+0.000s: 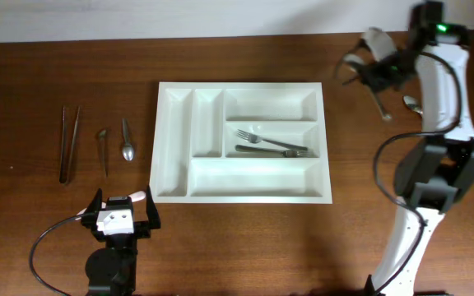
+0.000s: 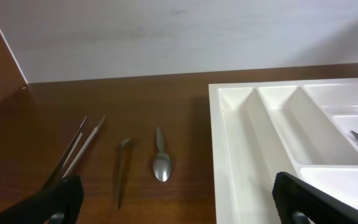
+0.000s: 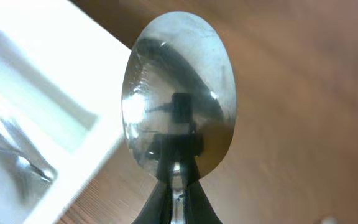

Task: Pack container
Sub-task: 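Carry the spoon into the tray's upper compartment and release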

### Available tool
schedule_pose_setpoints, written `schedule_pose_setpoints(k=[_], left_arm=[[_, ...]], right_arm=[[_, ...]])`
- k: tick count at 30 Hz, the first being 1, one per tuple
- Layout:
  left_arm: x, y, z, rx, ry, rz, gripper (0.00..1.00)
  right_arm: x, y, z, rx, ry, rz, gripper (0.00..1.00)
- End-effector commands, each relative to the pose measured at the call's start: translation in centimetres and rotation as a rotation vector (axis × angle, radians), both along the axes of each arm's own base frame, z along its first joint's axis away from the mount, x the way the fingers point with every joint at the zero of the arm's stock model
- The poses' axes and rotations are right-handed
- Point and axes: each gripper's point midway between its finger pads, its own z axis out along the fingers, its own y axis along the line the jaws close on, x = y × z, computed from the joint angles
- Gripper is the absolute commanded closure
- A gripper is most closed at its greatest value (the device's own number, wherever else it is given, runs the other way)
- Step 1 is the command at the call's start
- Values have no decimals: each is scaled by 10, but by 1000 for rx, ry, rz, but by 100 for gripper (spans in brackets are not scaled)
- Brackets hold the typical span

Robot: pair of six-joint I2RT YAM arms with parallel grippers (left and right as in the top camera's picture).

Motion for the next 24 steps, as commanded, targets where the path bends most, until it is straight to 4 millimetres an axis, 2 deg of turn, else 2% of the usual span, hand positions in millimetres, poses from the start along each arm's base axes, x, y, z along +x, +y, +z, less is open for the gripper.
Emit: schedule_pose_setpoints(k=[1,3,7,10,14,22,23,24], left_arm=[[0,0,-1,17,0,-7,1],[0,0,-1,17,0,-7,1],[0,0,-1,17,0,-7,1],[0,0,-1,17,0,-7,1],[0,0,-1,17,0,-7,1],[0,0,-1,17,0,-7,1],[0,0,-1,17,0,-7,1],[0,0,-1,17,0,-7,1]], right_arm=[[-2,70,22,-10,-96,271,96],[-13,108,17,-39,-107,449,96],[-29,164,8,-77,-140,705,96],[-34,188,-2,-96,-150,801,96],[-34,202,-20,-115,-137,834,96],[-31,200,-48,-107,-92,831,96],[-30,200,-53,-107,-88,830,95],[-30,200,-57,-105,-83,829,89]])
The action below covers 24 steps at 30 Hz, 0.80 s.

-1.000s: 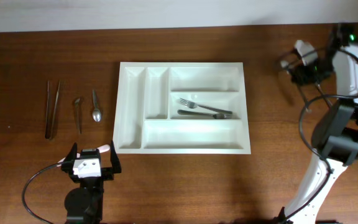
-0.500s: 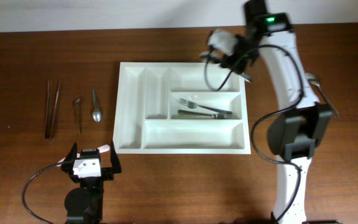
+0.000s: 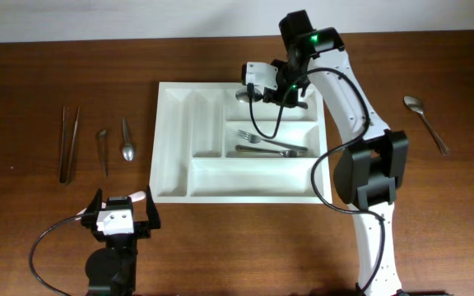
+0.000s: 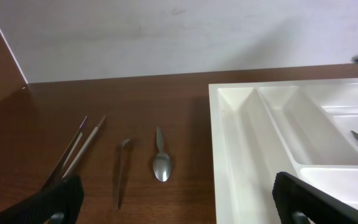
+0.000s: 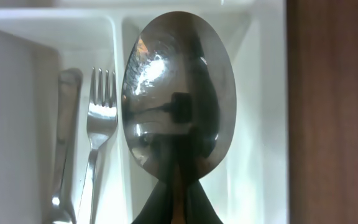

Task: Pack container
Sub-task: 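Carry the spoon into the tray's upper compartment and release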

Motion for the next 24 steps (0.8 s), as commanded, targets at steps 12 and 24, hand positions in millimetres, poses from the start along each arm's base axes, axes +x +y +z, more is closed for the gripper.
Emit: schedule_pose_setpoints(k=[12,24], left_arm=[[0,0,-1,17,0,-7,1],[0,0,-1,17,0,-7,1]], right_arm=[[37,-53,25,20,0,-452,1],[27,-258,72,105,71,-1038,8]])
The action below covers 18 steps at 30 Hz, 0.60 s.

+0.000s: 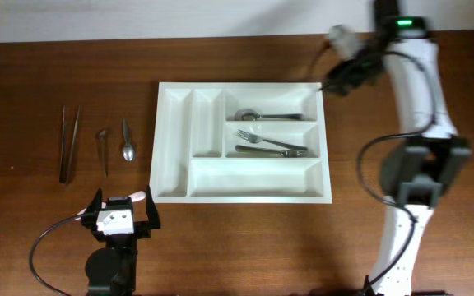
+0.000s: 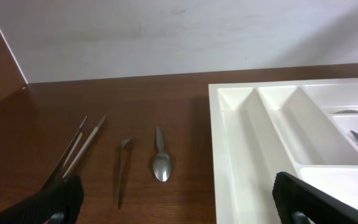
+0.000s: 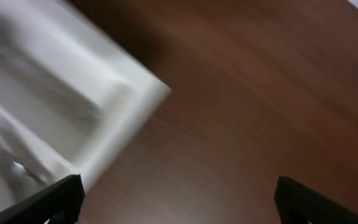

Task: Pack container
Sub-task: 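Carry the spoon into the tray's upper compartment and release, then grasp the last spoon on the right with the right gripper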

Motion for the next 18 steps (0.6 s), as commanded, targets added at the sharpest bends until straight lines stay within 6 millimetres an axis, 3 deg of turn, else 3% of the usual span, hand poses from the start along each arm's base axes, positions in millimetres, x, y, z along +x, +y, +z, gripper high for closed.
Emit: schedule_pose_setpoints(k=[1,3,5,9,13,18], left_arm=[[0,0,-1,17,0,-7,1],[0,0,-1,17,0,-7,1],[0,0,-1,17,0,-7,1],[0,0,-1,17,0,-7,1],[0,0,-1,17,0,-7,1],[0,0,-1,17,0,-7,1]], right_arm=[[-11,-58,24,26,-10,-196,18],[-20,-92,22,14,0,-263,28],[-30,-128,19,-23,10,-331,32],[-48,-174,8,-38,33,-396,36],[-61,-197,-15,-24,85,-436,39],[-67,-206,-46,-17,121,-433,42]])
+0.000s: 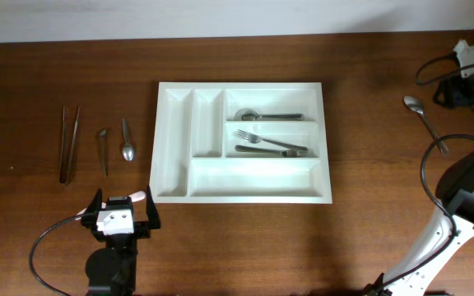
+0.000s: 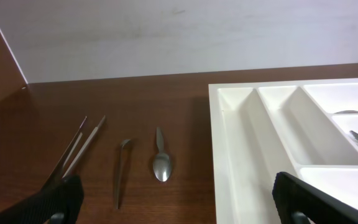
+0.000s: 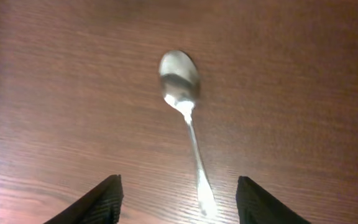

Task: Pack container
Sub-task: 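Grasp the last spoon on the right with the right gripper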

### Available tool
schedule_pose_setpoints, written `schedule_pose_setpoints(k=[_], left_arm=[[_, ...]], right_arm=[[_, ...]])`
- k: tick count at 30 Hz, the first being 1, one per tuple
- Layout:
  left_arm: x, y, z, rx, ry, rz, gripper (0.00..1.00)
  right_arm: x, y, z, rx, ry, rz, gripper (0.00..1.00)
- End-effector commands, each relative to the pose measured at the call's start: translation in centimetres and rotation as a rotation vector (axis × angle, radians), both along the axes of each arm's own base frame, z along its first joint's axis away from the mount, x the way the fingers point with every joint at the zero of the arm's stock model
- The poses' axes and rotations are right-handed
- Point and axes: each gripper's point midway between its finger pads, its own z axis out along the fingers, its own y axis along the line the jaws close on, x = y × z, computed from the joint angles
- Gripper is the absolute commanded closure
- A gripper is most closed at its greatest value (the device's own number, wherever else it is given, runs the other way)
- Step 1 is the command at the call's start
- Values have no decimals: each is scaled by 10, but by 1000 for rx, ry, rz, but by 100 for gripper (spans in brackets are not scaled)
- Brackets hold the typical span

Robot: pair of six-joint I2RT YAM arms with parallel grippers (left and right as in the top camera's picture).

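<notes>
The white cutlery tray (image 1: 240, 85) holds a large spoon (image 1: 257, 115) in its back right compartment and forks (image 1: 271, 145) in the one below. A second large spoon (image 1: 425, 123) lies on the table at the far right. My right gripper (image 1: 444, 93) hovers open over it. In the right wrist view the spoon (image 3: 180, 78) runs down between the spread fingers of the right gripper (image 3: 182, 202). My left gripper (image 1: 122, 215) rests open at the front left, and in its own view the left gripper (image 2: 179, 205) holds nothing.
Left of the tray lie long tweezers (image 1: 68, 144), a thin small utensil (image 1: 103, 148) and a small spoon (image 1: 127, 141); the small spoon (image 2: 161, 162) and the tray's rim (image 2: 216, 124) show in the left wrist view. The wall runs along the table's back edge.
My right gripper was open by the tray's back right corner and is now at the far right, over the spoon on the table. The left arm is unchanged.
My right gripper was shut on a large spoon right of the tray, then held it over the tray's back right compartment. Then the spoon lay in that compartment, with the gripper open off the corner. Now the gripper is over the second spoon.
</notes>
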Motion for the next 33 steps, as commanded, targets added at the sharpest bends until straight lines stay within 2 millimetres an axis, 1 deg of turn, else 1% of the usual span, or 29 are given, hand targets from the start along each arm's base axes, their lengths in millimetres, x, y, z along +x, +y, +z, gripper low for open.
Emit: schedule_pose_setpoints(k=[1,6,9,13,20,25,28,30,32,33], left_arm=[[0,0,-1,17,0,-7,1],[0,0,-1,17,0,-7,1],[0,0,-1,17,0,-7,1],[0,0,-1,17,0,-7,1],[0,0,-1,17,0,-7,1],[0,0,-1,17,0,-7,1],[0,0,-1,17,0,-7,1],[0,0,-1,17,0,-7,1],[0,0,-1,17,0,-7,1],[0,0,-1,17,0,-7,1]], right_arm=[[-4,2,-35,18,49,36,43],[-6,3,-64,23,67,39,44],[-9,4,-85,23,74,56,44],[-9,4,-106,16,63,55,44],[-9,4,-127,8,50,55,44],[-16,8,-147,12,57,54,44],[-18,10,-154,15,59,55,45],[-19,12,-155,23,60,52,55],[-19,12,-155,33,61,27,73],[-19,13,-155,35,61,26,78]])
